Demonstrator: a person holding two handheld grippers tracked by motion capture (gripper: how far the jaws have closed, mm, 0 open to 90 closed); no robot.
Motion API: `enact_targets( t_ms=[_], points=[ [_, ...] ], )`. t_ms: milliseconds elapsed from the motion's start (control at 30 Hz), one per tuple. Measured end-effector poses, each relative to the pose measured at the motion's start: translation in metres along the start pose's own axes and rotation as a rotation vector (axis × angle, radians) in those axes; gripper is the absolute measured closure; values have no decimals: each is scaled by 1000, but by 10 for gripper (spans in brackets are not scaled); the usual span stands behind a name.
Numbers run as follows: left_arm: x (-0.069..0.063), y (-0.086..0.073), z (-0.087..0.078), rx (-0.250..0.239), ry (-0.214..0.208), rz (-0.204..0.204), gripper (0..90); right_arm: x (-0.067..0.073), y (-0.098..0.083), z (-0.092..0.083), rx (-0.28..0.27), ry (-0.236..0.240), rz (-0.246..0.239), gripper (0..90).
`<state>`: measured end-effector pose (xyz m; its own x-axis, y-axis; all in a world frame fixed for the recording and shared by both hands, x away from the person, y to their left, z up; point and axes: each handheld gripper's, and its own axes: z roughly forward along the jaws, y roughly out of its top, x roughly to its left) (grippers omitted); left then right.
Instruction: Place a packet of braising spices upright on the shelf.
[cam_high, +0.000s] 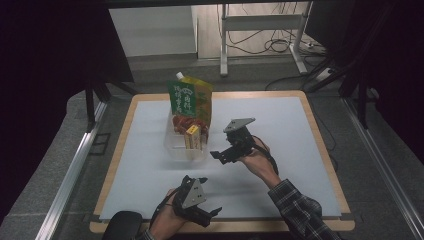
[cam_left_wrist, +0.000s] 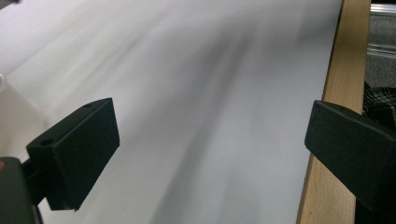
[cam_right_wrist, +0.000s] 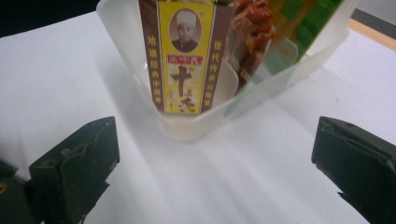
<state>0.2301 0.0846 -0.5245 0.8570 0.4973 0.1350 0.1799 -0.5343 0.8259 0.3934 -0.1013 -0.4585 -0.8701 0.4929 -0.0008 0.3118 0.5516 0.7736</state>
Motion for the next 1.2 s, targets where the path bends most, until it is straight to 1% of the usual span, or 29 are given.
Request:
enact_targets(
  t_ms=[33,67,200,233,267,333,367,433,467,600,633,867,900,1000,1200],
  points=[
    [0,0,0,0,0,0,27,0,0,0,0,0,0,6],
    [0,0,0,1,2,-1,26,0,-3,-5,1,0,1,4],
    [1,0,0,1,4,-4,24,-1,-8,-11,-2,-4,6,3],
    [0,0,0,-5,3,-13,24,-1,-10,-13,-3,-4,9,3],
    [1,0,0,-7,3,-18,24,-1,-14,-19,-15,-8,16,3],
    [1,0,0,-7,3,-22,22,-1,-16,-21,-17,-8,21,3],
    [1,0,0,-5,3,-24,22,-1,-20,-26,-26,-10,35,3],
    [2,0,0,-1,5,-20,17,-1,-21,-28,-30,-11,37,3],
    [2,0,0,2,7,-23,17,0,-25,-33,-35,-14,41,3],
    [2,0,0,5,9,-23,14,1,-29,-38,-31,-27,40,3],
    [2,0,0,3,12,-26,13,1,-32,-42,-28,-39,36,3],
    [3,0,-1,2,16,-26,13,0,-44,-54,-28,-58,36,3],
    [2,0,-1,-4,16,-32,12,0,-46,-56,-27,-60,36,3],
    [3,0,-1,0,17,-26,13,0,-53,-60,-31,-60,47,3],
    [3,-1,-1,-4,18,-35,12,-2,-67,-68,-57,-60,79,2]
  ],
)
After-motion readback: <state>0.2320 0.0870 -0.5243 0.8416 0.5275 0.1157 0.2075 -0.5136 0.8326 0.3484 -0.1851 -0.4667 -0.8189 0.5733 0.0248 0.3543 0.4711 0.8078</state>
